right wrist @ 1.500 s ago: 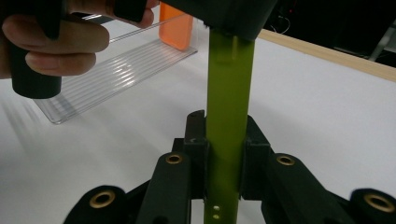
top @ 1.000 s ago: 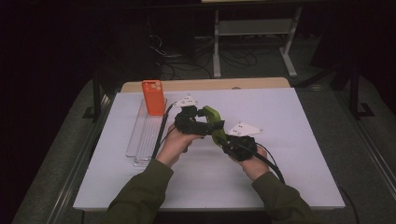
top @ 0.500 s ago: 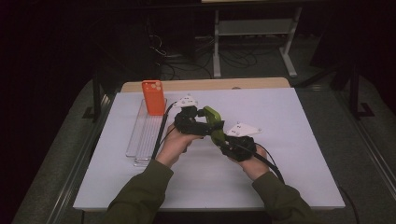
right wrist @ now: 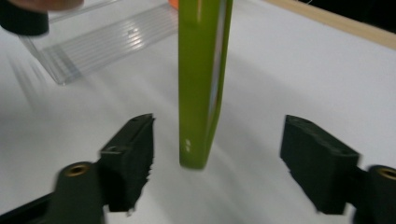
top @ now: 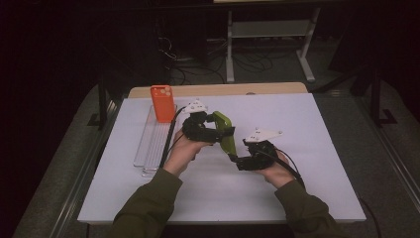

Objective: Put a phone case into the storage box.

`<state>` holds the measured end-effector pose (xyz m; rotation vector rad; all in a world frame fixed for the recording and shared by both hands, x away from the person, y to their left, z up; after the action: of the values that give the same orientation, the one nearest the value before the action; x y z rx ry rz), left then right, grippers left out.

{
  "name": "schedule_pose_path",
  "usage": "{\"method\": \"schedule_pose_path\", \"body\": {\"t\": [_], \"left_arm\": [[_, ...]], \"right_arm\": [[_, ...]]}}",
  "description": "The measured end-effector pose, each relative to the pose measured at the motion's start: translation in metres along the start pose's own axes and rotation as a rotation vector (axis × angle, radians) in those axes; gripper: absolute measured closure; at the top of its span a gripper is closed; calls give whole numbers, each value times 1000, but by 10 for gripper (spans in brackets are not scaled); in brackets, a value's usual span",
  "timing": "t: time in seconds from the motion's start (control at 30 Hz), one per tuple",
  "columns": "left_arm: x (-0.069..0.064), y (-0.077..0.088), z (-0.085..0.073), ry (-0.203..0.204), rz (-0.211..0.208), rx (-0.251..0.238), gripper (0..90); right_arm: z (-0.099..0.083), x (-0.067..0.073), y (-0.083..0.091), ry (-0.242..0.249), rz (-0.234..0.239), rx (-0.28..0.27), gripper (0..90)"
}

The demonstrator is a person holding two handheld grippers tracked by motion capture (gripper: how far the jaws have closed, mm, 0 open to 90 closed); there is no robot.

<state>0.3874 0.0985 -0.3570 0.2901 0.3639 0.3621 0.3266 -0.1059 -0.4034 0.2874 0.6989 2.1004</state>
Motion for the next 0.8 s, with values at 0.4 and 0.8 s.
{"method": "schedule_pose_path", "body": {"t": [0.4, 0.8], "left_arm": [[1, 5, 1, -4, 7, 15, 162], [3, 11, 3, -8, 17, 11, 162]], "right_arm": [[-17, -15, 13, 18, -18, 51, 6], [-53, -28, 33, 74, -47, 45, 7]]}}
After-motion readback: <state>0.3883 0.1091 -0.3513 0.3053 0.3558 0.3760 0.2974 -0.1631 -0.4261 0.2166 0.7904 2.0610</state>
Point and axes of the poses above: each handheld gripper's, and its own axes: y roughly backward along the jaws, z roughly out of its top, x roughly to its left, the point moved 1 cm from there along -y, roughly forward along the jaws, and after that the axes turned 10 degrees about -z, right-handed, at the moved point
